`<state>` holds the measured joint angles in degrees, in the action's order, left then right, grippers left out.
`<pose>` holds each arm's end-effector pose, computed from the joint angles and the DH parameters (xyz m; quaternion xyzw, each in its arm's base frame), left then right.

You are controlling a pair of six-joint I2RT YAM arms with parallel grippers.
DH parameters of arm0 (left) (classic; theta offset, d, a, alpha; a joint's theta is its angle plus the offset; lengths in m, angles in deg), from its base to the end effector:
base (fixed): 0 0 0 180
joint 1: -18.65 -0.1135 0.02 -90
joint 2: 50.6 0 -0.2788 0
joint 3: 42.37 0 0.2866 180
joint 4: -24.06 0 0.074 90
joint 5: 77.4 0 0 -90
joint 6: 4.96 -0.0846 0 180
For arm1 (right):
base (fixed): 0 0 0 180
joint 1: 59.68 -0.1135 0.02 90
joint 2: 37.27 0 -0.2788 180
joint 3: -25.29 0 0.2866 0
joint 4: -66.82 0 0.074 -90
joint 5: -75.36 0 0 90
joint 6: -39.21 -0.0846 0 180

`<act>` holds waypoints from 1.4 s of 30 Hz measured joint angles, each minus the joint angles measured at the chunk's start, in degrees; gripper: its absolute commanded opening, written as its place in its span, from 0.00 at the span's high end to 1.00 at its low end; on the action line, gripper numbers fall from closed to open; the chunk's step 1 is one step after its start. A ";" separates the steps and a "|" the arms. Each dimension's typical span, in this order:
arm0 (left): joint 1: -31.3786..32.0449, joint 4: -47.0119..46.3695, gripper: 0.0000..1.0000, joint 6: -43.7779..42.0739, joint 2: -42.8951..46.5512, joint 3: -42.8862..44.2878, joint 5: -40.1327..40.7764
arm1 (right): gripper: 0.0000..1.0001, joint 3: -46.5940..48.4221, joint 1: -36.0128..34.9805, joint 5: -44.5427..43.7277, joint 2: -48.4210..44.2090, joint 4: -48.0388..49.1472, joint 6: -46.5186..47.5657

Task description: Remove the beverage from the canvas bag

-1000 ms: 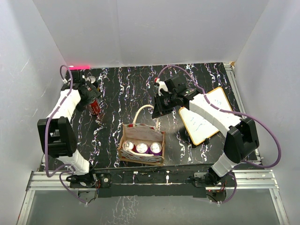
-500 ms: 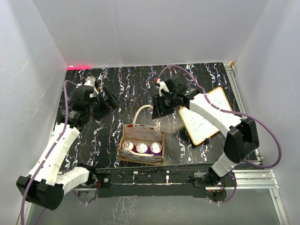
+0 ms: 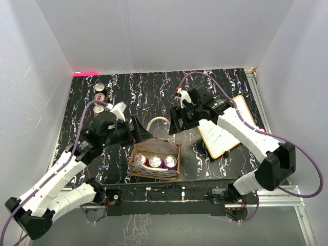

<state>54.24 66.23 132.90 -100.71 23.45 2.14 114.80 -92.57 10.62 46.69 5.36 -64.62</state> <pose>0.2007 -0.1625 0.3350 -0.0428 0.8469 -0.4068 0.3397 0.2829 0.2260 0.2938 -0.2177 0.9095 0.3053 0.1797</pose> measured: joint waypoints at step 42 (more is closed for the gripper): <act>29.42 2.49 0.19 -23.50 -27.67 8.98 9.86 | 0.84 -28.70 0.00 10.49 -17.62 5.55 -17.62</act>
<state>83.66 68.72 109.40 -128.38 32.43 12.00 86.11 -92.57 21.11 29.07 10.91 -82.23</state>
